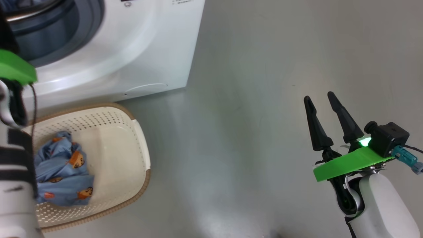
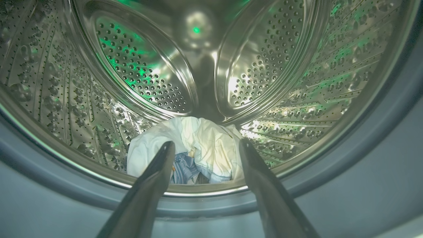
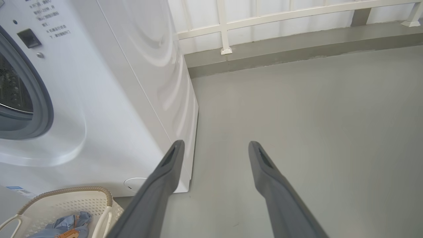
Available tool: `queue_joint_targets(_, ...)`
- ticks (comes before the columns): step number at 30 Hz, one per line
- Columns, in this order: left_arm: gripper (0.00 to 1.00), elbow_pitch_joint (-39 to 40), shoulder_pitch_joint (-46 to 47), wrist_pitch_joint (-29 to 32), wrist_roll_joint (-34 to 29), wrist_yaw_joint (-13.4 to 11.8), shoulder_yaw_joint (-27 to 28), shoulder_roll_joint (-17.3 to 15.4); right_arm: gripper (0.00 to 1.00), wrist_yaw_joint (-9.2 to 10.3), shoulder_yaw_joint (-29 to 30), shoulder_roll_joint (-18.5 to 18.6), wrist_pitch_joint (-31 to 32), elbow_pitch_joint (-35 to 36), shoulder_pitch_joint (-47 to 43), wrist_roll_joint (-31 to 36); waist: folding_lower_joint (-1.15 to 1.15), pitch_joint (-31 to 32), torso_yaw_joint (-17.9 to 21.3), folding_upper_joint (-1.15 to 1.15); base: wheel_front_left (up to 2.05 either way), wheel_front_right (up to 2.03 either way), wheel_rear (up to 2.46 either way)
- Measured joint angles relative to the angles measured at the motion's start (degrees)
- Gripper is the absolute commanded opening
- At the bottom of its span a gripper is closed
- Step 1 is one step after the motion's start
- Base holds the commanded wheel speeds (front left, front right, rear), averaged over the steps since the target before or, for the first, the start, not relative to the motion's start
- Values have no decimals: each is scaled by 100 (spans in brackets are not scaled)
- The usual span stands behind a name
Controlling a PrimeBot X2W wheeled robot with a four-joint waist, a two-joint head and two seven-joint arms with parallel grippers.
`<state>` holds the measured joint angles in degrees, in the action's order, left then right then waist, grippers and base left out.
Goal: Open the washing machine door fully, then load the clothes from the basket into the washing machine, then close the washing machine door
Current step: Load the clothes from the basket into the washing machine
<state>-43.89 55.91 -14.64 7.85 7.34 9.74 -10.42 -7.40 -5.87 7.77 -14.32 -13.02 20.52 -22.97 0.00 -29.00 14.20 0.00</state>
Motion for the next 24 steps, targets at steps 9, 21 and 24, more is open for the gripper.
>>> queue_joint_targets(9, 100, 693, -1023, 0, 83, 0, -21, 268, 100, 0, 69, 126, 0, -4, -43, 10, 0, 272, -197, 0, 0, 0, 0)
queue_joint_targets(21, 100, 1449, -2205, 0, 109, 0, -87, 528, 100, 0, 138, 307, 1, -18, -296, 30, 0, 704, -561, 0, 0, 0, 0)
queue_joint_targets(24, 100, 1601, -2434, 0, 111, 0, -105, 592, 100, 0, 170, 332, 1, -20, -310, 46, 0, 796, -648, 0, 0, 0, 0)
